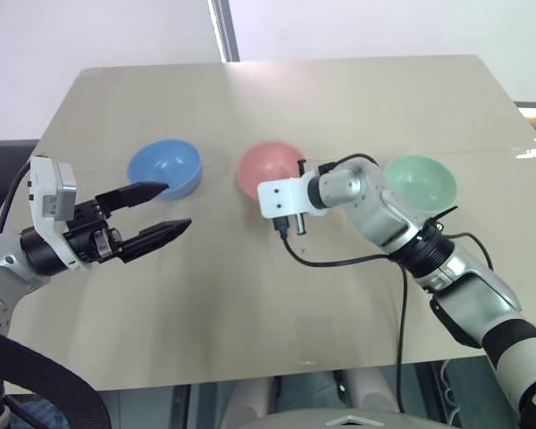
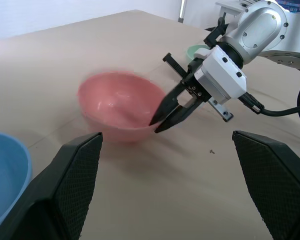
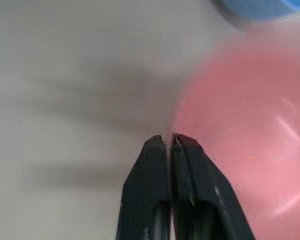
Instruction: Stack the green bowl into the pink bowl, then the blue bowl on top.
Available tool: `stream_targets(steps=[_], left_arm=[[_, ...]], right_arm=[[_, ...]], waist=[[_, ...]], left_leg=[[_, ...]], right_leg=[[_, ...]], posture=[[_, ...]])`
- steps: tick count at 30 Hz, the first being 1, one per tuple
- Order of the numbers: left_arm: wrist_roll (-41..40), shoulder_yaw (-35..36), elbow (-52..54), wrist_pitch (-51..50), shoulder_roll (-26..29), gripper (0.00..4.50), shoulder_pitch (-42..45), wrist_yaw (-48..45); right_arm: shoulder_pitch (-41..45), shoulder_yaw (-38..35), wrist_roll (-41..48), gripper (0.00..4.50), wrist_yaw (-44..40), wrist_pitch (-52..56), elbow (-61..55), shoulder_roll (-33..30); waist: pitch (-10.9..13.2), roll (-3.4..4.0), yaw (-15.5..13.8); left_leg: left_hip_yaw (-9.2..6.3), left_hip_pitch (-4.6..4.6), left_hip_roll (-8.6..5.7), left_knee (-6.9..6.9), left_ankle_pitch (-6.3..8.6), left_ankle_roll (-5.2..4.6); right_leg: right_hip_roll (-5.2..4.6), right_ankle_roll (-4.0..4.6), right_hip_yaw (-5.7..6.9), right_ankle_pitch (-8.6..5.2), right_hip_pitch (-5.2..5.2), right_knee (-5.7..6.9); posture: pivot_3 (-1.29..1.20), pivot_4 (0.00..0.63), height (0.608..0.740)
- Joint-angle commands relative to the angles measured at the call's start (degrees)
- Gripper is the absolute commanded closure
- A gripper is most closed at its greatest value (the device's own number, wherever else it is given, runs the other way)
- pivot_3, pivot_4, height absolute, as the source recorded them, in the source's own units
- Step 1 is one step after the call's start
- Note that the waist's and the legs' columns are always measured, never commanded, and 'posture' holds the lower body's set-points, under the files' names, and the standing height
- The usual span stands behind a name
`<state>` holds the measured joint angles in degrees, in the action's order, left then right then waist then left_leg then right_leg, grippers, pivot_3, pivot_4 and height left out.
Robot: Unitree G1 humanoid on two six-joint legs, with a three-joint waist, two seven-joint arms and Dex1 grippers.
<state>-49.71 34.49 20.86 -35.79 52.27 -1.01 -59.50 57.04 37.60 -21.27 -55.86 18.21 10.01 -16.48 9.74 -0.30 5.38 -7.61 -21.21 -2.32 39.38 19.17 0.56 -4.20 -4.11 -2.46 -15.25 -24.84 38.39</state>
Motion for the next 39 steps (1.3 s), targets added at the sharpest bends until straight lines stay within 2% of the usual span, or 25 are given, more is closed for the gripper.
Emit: stream_targets(steps=[1, 5, 9, 11, 13, 16, 22, 28, 31, 35, 39], left_arm=[[-0.88, 1.98, 1.68, 0.52, 0.22, 0.08, -0.21, 0.26], [-0.68, 1.19, 1.24, 0.68, 0.19, 0.08, 0.11, 0.03], [-0.59, 0.03, 0.76, 0.78, 0.04, 0.08, 0.87, -0.13], [-0.53, -0.32, 0.46, 0.83, 0.05, 0.08, 1.16, -0.34], [-0.91, -0.74, 0.14, 0.67, 0.05, 0.08, 1.52, -0.77], [-0.78, -1.82, -0.48, 0.79, -0.12, 0.08, 2.31, -1.21], [-0.12, -3.62, -1.81, 1.02, 0.16, 0.08, 4.33, -1.82], [0.18, -4.02, -2.40, 0.97, 0.21, 0.08, 5.28, -2.21], [-0.41, -3.76, -2.10, 0.76, -0.06, 0.08, 5.34, -1.92], [-0.87, -3.68, -1.86, 0.63, -0.19, 0.08, 5.43, -1.68], [-0.87, -3.83, -1.81, 0.71, -0.31, 0.08, 5.47, -1.66]], right_arm=[[0.22, -1.15, -0.28, 4.37, -0.92, 0.51, -2.52, -0.12], [-3.00, -1.57, 3.07, 4.37, -10.58, 1.19, -13.41, -6.88], [-12.43, -4.15, 9.83, 4.37, -23.60, 4.77, -34.01, -22.62], [-16.34, -5.89, 12.07, 4.37, -26.39, 6.28, -40.59, -28.71], [-19.28, -7.56, 13.25, 4.37, -26.68, 8.59, -45.01, -32.18], [-20.66, -8.46, 13.22, 4.37, -23.96, 12.10, -47.57, -31.70], [-17.43, -5.93, 11.22, 4.37, -21.11, 13.69, -45.75, -27.72], [-14.82, -4.43, 10.32, 4.37, -18.47, 14.43, -43.97, -23.11], [-13.94, -4.58, 10.99, 3.38, -18.79, 15.69, -44.29, -22.46], [-13.69, -5.64, 12.78, 1.67, -17.55, 18.39, -45.40, -20.86], [-13.32, -8.41, 16.51, 1.67, -18.39, 20.43, -46.73, -21.55]], waist=[[0.00, 0.00, 0.11], [0.00, 0.00, -0.02], [-0.01, -0.02, -1.14], [-0.03, -0.03, -1.66], [-0.05, -0.06, -1.58], [-0.06, -0.08, -1.54], [-0.06, -0.08, -2.01], [-0.06, -0.09, -2.51], [-0.06, -0.08, -2.80], [-0.06, -0.09, -3.03], [-0.06, -0.09, -3.02]], left_leg=[[0.04, 0.00, 0.00, 0.00, 0.00, 0.00], [0.10, -0.02, 0.00, 0.00, 0.00, 0.00], [-0.02, -0.14, -0.11, 0.02, 0.00, -0.01], [-0.04, -0.32, -0.23, 0.03, 0.00, -0.01], [-0.01, -0.33, -0.24, 0.08, 0.00, -0.02], [0.11, -0.17, -0.21, 0.10, 0.00, -0.01], [0.23, 0.31, -0.18, 0.10, -0.05, 0.06], [0.20, 0.28, -0.16, 0.07, -0.05, 0.07], [0.20, 0.27, -0.17, 0.07, -0.05, 0.07], [0.17, 0.26, -0.16, 0.06, -0.05, 0.07], [0.17, 0.26, -0.16, 0.06, -0.05, 0.07]], right_leg=[[-0.02, 0.00, 0.00, 0.00, -0.06, 0.05], [-0.07, 0.00, 0.02, 0.00, -0.17, 0.16], [-0.27, 0.00, 0.28, 0.00, -0.19, 0.13], [-0.37, 0.00, 0.35, 0.00, -0.29, 0.07], [-0.37, 0.00, 0.36, 0.00, -0.28, 0.06], [-0.30, 0.00, 0.22, 0.00, -0.28, 0.29], [-0.24, 0.05, 0.07, 0.03, 0.03, 0.50], [-0.27, 0.05, 0.11, 0.03, 0.02, 0.39], [-0.29, 0.05, 0.11, 0.03, 0.01, 0.38], [-0.29, 0.05, 0.15, 0.03, 0.02, 0.37], [-0.29, 0.05, 0.14, 0.03, 0.02, 0.37]], posture=[[0.00, 0.150, 0.740], [0.00, 0.150, 0.740], [0.00, 0.150, 0.740], [0.00, 0.150, 0.740], [0.00, 0.150, 0.740], [0.00, 0.150, 0.740], [0.00, 0.150, 0.740], [0.00, 0.150, 0.740], [0.00, 0.150, 0.740], [0.00, 0.150, 0.740], [0.00, 0.150, 0.740]])
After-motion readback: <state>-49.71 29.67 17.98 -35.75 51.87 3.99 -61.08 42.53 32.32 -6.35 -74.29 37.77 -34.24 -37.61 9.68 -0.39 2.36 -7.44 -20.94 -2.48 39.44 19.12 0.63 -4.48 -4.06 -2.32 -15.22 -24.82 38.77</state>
